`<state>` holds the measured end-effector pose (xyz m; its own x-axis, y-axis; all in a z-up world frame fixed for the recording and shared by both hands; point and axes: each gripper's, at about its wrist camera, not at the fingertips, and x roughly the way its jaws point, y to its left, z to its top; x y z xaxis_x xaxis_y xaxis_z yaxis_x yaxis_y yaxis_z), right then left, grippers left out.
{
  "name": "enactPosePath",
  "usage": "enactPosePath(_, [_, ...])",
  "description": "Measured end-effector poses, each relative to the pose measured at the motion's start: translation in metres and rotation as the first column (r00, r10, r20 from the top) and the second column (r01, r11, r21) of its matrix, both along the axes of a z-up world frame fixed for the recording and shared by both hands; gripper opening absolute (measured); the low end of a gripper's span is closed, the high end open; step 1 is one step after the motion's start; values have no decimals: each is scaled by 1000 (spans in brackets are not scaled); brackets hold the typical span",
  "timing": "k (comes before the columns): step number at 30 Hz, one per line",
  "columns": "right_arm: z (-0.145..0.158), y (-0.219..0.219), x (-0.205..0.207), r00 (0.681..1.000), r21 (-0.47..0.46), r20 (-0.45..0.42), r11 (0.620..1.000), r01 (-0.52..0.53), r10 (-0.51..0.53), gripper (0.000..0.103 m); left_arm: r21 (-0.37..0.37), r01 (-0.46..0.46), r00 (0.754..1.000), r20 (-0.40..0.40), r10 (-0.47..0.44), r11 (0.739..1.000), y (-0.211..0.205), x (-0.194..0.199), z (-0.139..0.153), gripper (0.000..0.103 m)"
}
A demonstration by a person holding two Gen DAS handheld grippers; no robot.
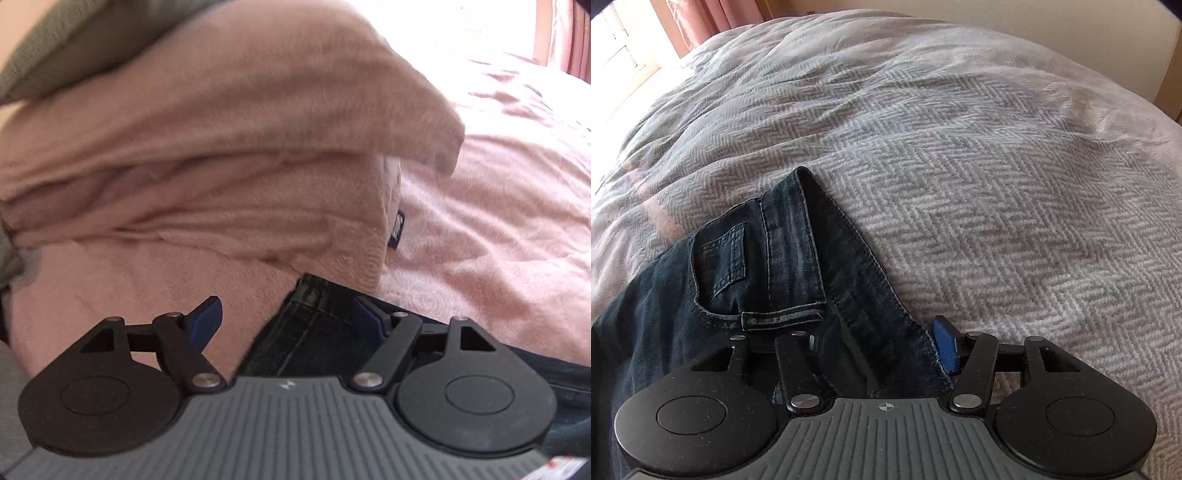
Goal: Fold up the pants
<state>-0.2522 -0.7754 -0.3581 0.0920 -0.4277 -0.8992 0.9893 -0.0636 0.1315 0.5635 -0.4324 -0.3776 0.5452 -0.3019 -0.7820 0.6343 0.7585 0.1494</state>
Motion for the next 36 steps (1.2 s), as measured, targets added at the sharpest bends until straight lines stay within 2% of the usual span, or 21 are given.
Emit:
enactPosePath(1, [-1,0,0,1000,-2,-2,1000,0,0,53,-32,10,999,-40,-11,999,1,2,-5,32])
enactPosePath(2, [-1,0,1,1000,-4,-5,1000,2,-2,53,-43,16,998,-57,-18,999,2,0,-7,19])
enactPosePath(3, [-1,0,1,1000,-5,-9,1000,6,-6,53,-43,32,999,-34,-33,999,1,-4,-6,11])
enactPosePath(6, [-2,-1,5,999,-5,-32,1000,9,-9,54,-105,100,991,102,-89,989,4,-20,19,10])
enactPosePath(8, [-2,-2,7,999,-4,-44,1000,7,-7,54,-197,91,982,180,-55,976,6,-20,48,10])
enactPosePath(10, [-3,-4,8,999,-8,-49,1000,14,-15,55,-250,87,963,270,-17,964,1,-19,73,11])
enactPosePath(12, [-4,-5,9,998,-14,-53,1000,24,-25,55,-295,65,946,322,35,953,-7,-15,86,13])
enactPosePath(13, [-5,-5,10,998,-18,-56,999,27,-28,55,-280,55,944,328,42,958,-16,-14,85,17])
enactPosePath(14, [-5,-5,11,998,-23,-58,999,28,-29,55,-220,20,938,342,58,975,-28,-13,79,20])
enactPosePath(15, [-6,-5,12,998,-26,-61,999,26,-28,56,-116,-20,932,358,60,993,-43,-13,67,22])
enactPosePath(16, [-6,-5,12,998,-29,-61,999,23,-24,56,-23,-40,933,356,46,999,-50,-14,55,24])
enactPosePath(17, [-5,-4,11,998,-31,-57,999,20,-21,56,27,-53,938,346,40,998,-55,-16,46,26])
enactPosePath(18, [-4,-4,9,999,-31,-45,999,16,-17,56,37,-65,942,333,49,997,-54,-19,41,31])
enactPosePath(19, [-2,-3,7,1000,-31,-30,999,8,-9,56,18,-74,946,319,64,997,-49,-25,40,41])
enactPosePath(21, [4,-2,-1,1000,-32,2,999,-19,19,56,-22,-108,949,295,110,994,-35,-36,43,53])
enactPosePath(22, [8,0,-6,999,-42,18,999,-34,35,56,-45,-125,952,277,132,991,-28,-43,47,53])
enactPosePath(25, [21,4,-24,995,-81,76,995,-53,59,56,-90,-180,970,150,192,980,-1,-59,63,53])
enactPosePath(28, [27,3,-36,982,-103,145,988,-111,125,56,-112,-224,973,27,229,968,27,-94,70,53])
enactPosePath(32, [27,-9,-44,931,-106,250,964,-245,265,56,-108,-259,964,-95,250,960,64,-181,78,53])
enactPosePath(35, [26,-15,-57,870,-96,334,932,-350,362,56,-60,-287,951,-137,277,956,85,-262,80,53])
enactPosePath(36, [25,-16,-62,837,-94,369,912,-399,404,56,-53,-300,945,-152,289,953,91,-291,82,53])
